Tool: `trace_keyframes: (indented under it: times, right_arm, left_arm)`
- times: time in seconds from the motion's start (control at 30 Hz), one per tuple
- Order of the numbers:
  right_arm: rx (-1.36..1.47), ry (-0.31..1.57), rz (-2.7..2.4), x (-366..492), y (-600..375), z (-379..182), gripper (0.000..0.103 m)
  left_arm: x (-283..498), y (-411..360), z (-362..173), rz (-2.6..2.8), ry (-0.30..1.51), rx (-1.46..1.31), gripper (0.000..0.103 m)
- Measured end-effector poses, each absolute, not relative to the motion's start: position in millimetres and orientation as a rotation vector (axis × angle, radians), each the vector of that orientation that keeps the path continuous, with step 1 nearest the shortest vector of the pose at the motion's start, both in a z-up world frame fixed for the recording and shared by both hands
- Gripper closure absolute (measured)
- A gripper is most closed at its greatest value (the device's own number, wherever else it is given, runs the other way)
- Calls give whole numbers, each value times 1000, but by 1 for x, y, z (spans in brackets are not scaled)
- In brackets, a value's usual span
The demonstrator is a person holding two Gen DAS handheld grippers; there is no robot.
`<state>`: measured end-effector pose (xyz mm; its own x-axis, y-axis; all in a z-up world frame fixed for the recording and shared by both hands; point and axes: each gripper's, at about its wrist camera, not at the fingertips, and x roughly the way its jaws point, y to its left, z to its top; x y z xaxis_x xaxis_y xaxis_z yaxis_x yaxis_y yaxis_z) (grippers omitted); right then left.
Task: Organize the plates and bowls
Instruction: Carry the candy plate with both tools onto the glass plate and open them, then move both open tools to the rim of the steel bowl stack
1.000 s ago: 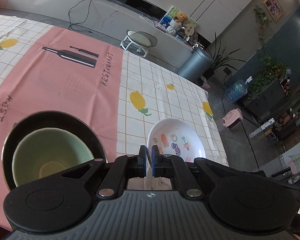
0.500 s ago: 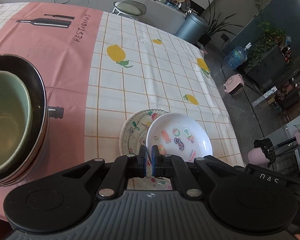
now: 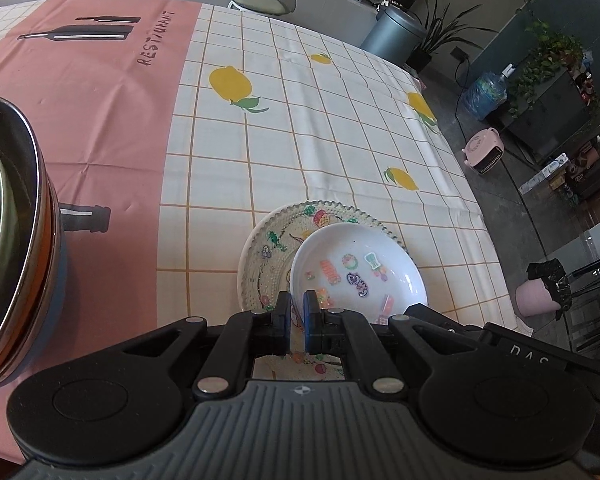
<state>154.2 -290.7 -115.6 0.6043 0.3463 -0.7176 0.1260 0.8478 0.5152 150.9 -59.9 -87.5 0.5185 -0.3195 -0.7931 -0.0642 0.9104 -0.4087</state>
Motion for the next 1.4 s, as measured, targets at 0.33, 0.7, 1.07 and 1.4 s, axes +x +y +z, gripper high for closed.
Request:
trace_keyframes:
  times: [0.33,0.7,1.07,1.4]
  right_arm:
    - [569,947,130,159,-290,-127,99]
    - [556,904,113,153,-297,-119,74]
    - [440,792,166,131,-284,-83,33]
    - [288,734,39,121,-245,-59,6]
  left_arm:
    - [154,-63,-93,-164,1026,-391,95]
    - [148,-63,-80,-199,1001,-361,51]
    - [113,-52,-32,-220,828,-218,42]
    - [83,-16,14,-224,679,-114,39]
